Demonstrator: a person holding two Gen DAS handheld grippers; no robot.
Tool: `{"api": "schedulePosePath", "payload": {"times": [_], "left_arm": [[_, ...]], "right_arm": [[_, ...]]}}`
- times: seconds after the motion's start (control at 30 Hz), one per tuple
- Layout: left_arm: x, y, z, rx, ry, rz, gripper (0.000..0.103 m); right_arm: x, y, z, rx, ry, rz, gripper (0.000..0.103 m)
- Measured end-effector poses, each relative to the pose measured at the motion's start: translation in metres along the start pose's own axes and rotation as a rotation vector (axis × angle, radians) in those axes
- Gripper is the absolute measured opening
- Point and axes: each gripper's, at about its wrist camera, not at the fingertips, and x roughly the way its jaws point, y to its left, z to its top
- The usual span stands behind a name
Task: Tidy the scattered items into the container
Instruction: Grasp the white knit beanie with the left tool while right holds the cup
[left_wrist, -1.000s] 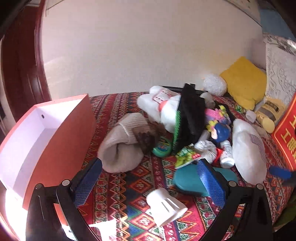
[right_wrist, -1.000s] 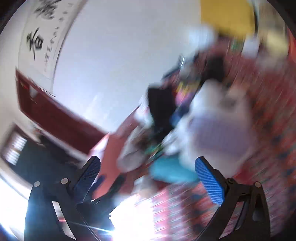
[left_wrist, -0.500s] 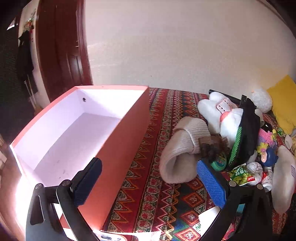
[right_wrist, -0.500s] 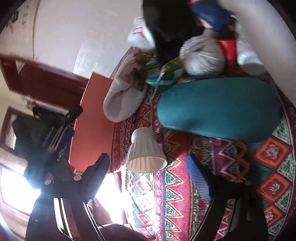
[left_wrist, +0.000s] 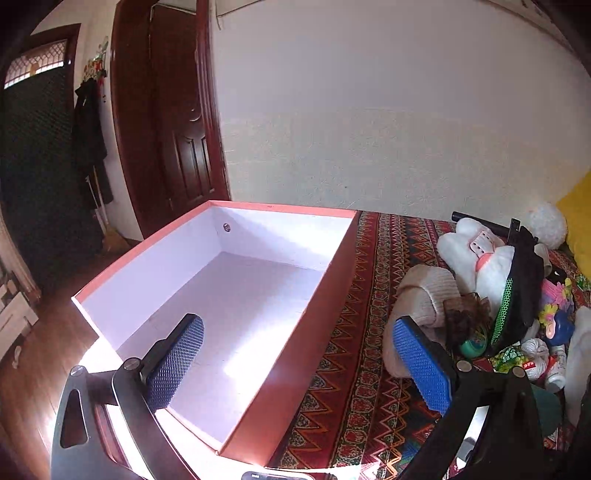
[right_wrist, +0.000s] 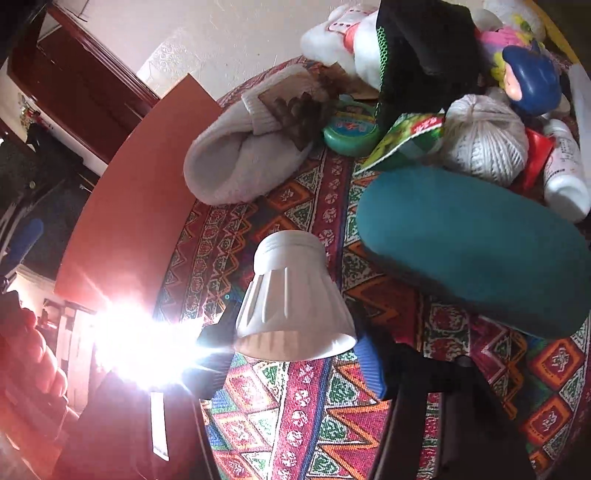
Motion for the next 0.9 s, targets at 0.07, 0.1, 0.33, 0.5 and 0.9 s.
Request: {"api": "schedulePosePath", "payload": {"times": [0.07,0.1,0.33,0.5,0.9], "left_arm": [[-0.001,-0.018,-0.003,0.063,-0.006,-0.029,0.103],[0.0,-0.029,-0.004,0.095,-0.001,-0.049,0.103],[0.073,-0.108,-0.014,0.247,0.158,-0.142,0.099],[0.149,-0.144,-0.033,0.372,0.282,-0.102,0.094],[0.088,-0.1,0.007,0.04,0.335,-0.449,0.019]], "right_arm": [[-0.016,-0.005,0.003,0.018,-0.065,0.001,0.056],[-0.026,-0.008,0.005,0.023,-0.103,-0.008,0.056],[-0.089,-0.016,0.063,0.015,-0.397,-0.063,0.056],[-0.113,-0.022,0.09,-0.043,-0.541,-0.127,0.056],[-0.108,-0.051,0.092,0.011,-0.522,-0.155,0.056]]}}
